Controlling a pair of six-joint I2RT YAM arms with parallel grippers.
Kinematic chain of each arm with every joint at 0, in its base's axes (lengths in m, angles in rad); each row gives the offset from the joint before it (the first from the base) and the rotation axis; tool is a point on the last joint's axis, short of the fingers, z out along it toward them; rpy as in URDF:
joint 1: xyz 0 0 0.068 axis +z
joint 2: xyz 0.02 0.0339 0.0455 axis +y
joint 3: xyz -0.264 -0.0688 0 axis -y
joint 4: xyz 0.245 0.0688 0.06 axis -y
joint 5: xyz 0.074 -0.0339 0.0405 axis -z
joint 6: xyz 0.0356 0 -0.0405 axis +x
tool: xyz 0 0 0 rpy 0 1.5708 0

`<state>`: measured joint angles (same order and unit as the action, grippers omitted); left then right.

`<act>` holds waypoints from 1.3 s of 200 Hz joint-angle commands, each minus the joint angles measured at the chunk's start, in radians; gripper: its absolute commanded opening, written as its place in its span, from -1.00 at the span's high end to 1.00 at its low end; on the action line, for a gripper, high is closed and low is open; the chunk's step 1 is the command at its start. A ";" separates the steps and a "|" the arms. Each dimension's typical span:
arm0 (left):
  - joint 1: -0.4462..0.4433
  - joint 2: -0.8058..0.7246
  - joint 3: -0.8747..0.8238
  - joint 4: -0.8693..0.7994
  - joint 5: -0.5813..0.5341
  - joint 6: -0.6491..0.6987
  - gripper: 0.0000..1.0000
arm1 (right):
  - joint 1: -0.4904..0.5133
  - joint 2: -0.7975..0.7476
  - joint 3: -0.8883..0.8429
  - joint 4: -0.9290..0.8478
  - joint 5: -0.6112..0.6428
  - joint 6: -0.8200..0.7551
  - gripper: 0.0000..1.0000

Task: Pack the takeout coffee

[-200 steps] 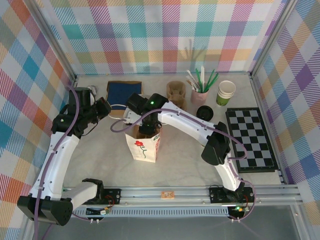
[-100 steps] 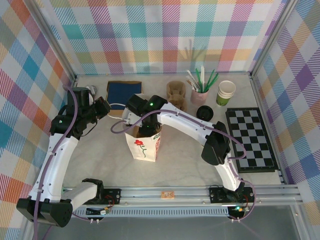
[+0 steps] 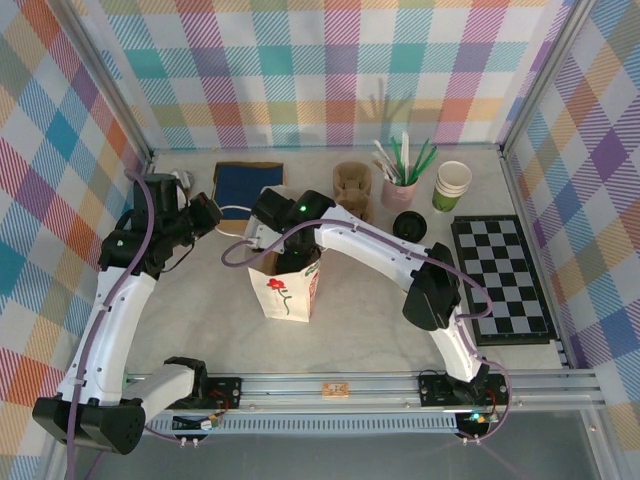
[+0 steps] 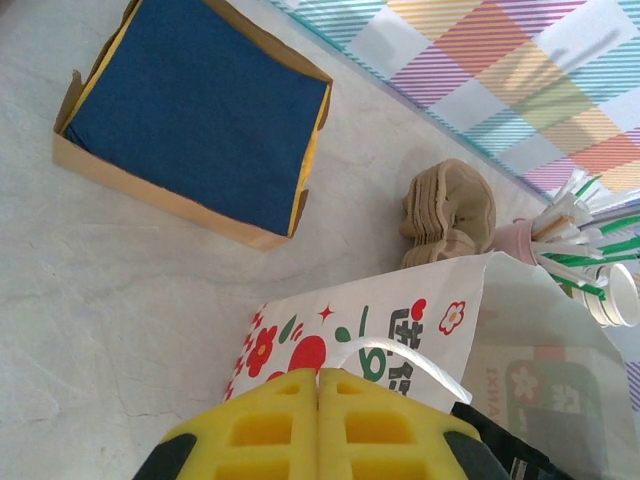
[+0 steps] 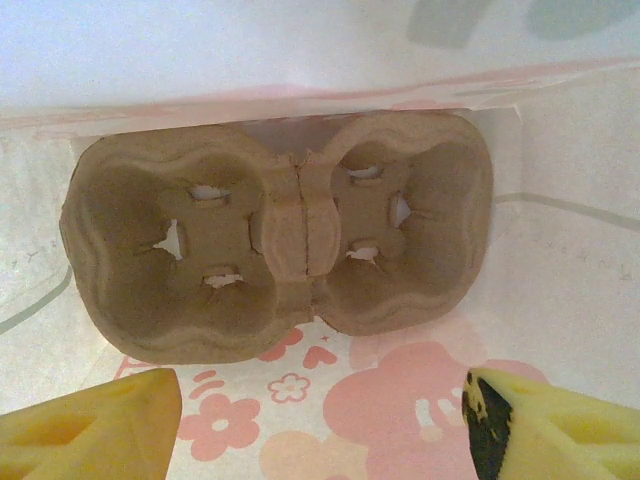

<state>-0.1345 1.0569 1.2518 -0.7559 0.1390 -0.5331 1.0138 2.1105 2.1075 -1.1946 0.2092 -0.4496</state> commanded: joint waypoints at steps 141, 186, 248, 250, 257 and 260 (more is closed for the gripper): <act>0.009 -0.009 0.024 0.018 0.062 -0.001 0.94 | 0.001 -0.045 0.154 -0.092 -0.053 0.015 -0.98; 0.006 -0.005 0.027 0.016 0.061 -0.001 0.91 | 0.005 -0.052 0.173 -0.101 -0.035 0.017 -0.98; -0.010 0.002 0.050 0.004 0.058 0.008 0.70 | 0.019 -0.084 0.226 -0.109 -0.012 0.022 -0.98; -0.011 0.002 0.052 0.004 0.057 0.010 0.67 | 0.020 -0.087 0.226 -0.109 -0.011 0.022 -0.98; -0.013 0.002 0.055 0.003 0.054 0.012 0.57 | 0.023 -0.095 0.225 -0.106 -0.008 0.022 -0.98; -0.013 0.002 0.058 0.001 0.053 0.013 0.53 | 0.022 -0.100 0.226 -0.104 -0.008 0.022 -0.98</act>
<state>-0.1368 1.0592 1.2694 -0.7555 0.1833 -0.5331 1.0214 2.0789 2.2978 -1.2812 0.1913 -0.4416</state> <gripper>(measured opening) 0.121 0.989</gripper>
